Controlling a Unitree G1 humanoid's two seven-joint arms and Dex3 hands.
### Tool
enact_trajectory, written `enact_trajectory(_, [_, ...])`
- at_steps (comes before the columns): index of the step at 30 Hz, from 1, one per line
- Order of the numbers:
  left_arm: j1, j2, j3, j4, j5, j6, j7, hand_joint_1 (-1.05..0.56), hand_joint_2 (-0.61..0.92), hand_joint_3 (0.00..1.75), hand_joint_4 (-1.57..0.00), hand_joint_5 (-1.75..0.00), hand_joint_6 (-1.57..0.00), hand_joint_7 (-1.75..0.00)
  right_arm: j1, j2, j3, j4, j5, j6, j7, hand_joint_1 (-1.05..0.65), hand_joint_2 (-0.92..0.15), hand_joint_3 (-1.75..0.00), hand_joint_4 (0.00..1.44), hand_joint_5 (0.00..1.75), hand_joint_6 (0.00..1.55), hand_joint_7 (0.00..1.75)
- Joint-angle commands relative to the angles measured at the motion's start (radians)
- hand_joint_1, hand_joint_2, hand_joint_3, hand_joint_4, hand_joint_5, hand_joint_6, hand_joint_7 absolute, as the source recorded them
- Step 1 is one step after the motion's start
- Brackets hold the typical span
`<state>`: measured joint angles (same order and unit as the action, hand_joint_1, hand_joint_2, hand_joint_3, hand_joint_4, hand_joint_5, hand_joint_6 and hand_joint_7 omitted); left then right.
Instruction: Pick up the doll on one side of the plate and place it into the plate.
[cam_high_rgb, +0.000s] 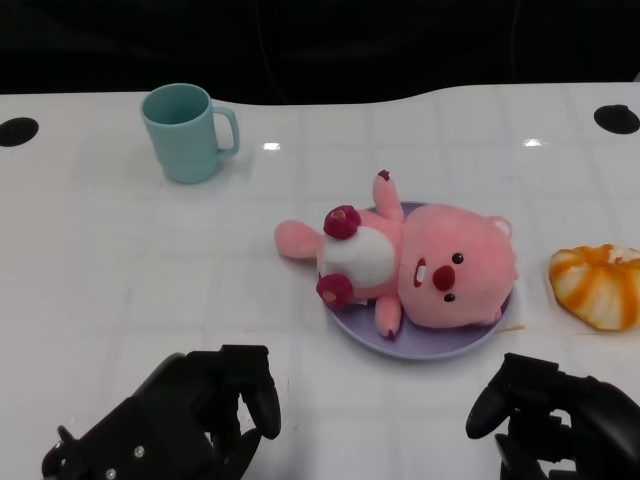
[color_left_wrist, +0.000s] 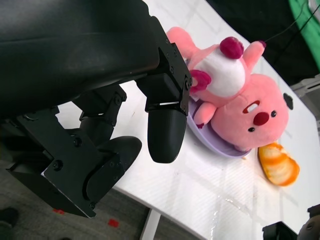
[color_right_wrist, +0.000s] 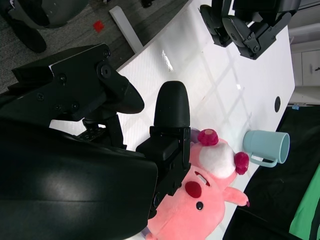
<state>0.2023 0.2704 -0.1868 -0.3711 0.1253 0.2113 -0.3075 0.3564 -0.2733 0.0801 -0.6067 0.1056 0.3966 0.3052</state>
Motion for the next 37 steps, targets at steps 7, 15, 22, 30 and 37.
enact_trajectory(7, [0.012, -0.015, 0.015, 0.035, -0.043, -0.004, 0.004, 0.0, 0.41, 1.41, -0.79, -1.75, -0.68, -1.71, 0.005, -0.02, -0.027, 0.016, 0.007, -0.026, 0.016, 0.01, -0.69, -1.06, 0.62, 1.75, 0.52, 1.48])
enact_trajectory(15, [-0.014, -0.016, 0.017, 0.096, -0.035, -0.059, 0.003, -0.03, 0.43, 1.38, -0.83, -1.75, -0.72, -1.7, -0.006, -0.027, -0.032, 0.036, 0.001, -0.038, 0.027, 0.02, -0.7, -1.06, 0.61, 1.75, 0.51, 1.47])
enact_trajectory(22, [-0.022, -0.03, 0.027, 0.12, -0.067, -0.053, -0.004, -0.03, 0.42, 1.38, -0.81, -1.75, -0.74, -1.67, -0.009, -0.026, -0.038, 0.051, 0.002, -0.051, 0.032, 0.02, -0.71, -1.05, 0.61, 1.75, 0.51, 1.47])
enact_trajectory(30, [-0.029, -0.032, 0.031, 0.12, -0.07, -0.033, -0.003, -0.04, 0.42, 1.36, -0.82, -1.75, -0.76, -1.65, -0.014, -0.026, -0.04, 0.058, 0.0, -0.053, 0.037, 0.01, -0.71, -1.03, 0.61, 1.75, 0.51, 1.47])
enact_trajectory(37, [-0.029, -0.055, 0.053, 0.085, -0.134, 0.06, -0.011, -0.02, 0.45, 1.33, -0.81, -1.75, -0.79, -1.6, -0.013, -0.024, -0.039, 0.063, -0.004, -0.062, 0.038, 0.0, -0.72, -1.02, 0.61, 1.75, 0.51, 1.47])
